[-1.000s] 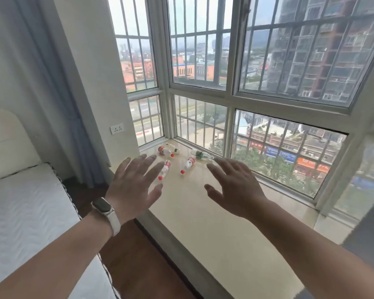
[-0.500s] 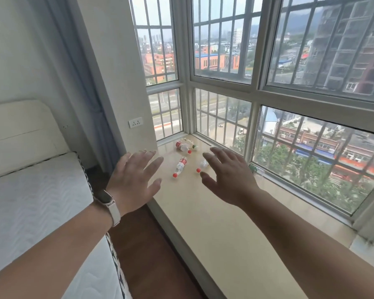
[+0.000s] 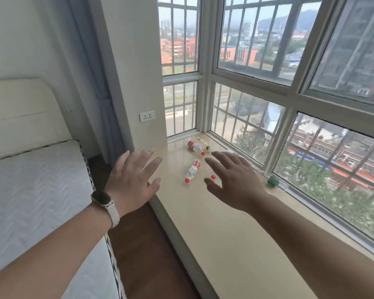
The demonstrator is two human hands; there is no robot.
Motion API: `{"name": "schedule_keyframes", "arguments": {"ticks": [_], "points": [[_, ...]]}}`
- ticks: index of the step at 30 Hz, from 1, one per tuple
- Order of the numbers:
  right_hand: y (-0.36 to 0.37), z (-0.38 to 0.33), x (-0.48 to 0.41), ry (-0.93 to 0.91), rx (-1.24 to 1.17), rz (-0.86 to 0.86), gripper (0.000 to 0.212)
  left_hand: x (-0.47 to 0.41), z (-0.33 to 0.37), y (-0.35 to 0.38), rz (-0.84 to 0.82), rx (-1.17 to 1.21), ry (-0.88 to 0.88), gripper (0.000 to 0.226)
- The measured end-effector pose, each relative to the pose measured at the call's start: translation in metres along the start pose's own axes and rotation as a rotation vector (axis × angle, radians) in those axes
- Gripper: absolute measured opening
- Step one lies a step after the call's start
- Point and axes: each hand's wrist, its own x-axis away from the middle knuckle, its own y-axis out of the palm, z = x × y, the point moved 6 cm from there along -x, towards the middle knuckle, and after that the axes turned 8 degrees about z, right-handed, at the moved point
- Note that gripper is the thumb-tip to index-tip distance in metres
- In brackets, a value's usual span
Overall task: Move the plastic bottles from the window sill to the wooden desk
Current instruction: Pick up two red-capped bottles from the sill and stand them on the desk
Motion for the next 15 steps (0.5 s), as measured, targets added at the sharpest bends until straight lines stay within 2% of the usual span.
{"name": "schedule_keyframes", "arguments": {"ticks": [6, 15], "points": [[0.046, -0.009, -0.07, -0.001, 0.038, -0.01, 0.052, -0.034, -0.075, 0.046, 0.003, 0.031, 0.008, 0.052], [0.088, 0.005, -0.117, 0.057, 0.091, -0.116, 0.062, -0.066, -0.122, 0.093, -0.02, 0.083, -0.001, 0.054]]}}
